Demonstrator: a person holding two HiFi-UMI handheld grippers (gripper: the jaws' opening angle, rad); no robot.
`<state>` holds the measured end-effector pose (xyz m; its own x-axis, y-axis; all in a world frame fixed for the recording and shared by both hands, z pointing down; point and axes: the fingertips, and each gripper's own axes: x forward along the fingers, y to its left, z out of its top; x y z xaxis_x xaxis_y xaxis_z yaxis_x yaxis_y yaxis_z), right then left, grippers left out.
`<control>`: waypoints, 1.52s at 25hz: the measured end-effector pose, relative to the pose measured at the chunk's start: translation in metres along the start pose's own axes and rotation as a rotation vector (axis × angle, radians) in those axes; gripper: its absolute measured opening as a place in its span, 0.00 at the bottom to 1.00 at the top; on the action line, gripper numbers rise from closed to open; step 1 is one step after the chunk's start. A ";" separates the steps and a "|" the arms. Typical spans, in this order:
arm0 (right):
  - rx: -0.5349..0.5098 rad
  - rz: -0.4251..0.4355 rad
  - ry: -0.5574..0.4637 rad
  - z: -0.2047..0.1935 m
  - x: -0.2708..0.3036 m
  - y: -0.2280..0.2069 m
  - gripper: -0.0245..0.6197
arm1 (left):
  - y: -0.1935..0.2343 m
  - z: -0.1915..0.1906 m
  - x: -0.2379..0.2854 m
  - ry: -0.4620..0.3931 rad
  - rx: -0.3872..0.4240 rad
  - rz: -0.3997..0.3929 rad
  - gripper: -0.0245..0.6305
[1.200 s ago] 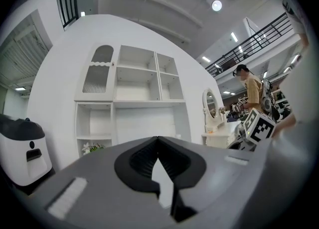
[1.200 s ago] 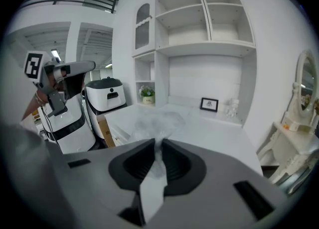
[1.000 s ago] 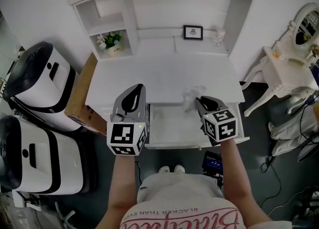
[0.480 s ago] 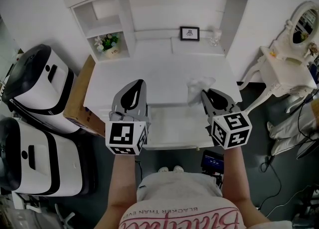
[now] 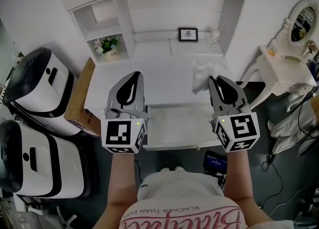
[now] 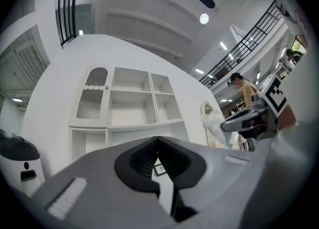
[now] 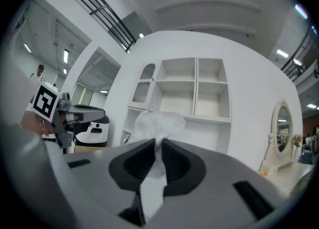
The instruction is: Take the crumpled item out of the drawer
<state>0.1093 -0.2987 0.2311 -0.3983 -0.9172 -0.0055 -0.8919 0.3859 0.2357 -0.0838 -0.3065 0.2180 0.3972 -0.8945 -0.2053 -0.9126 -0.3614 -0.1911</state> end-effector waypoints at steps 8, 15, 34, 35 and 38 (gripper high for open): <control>-0.016 -0.012 -0.066 0.025 -0.007 -0.002 0.11 | 0.008 0.023 -0.002 -0.051 0.026 0.021 0.05; -0.037 -0.004 -0.093 0.033 -0.010 0.003 0.11 | 0.013 0.033 -0.008 -0.078 0.024 0.040 0.05; -0.034 -0.022 -0.091 0.027 -0.006 -0.001 0.11 | 0.014 0.024 -0.005 -0.070 0.024 0.034 0.05; -0.034 -0.023 -0.091 0.026 -0.005 -0.001 0.11 | 0.014 0.023 -0.004 -0.069 0.024 0.032 0.05; -0.036 -0.027 -0.092 0.026 -0.004 -0.002 0.10 | 0.015 0.022 -0.002 -0.067 0.023 0.029 0.05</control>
<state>0.1069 -0.2935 0.2054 -0.3941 -0.9135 -0.1013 -0.8947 0.3561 0.2695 -0.0962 -0.3042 0.1949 0.3764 -0.8849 -0.2745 -0.9219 -0.3284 -0.2056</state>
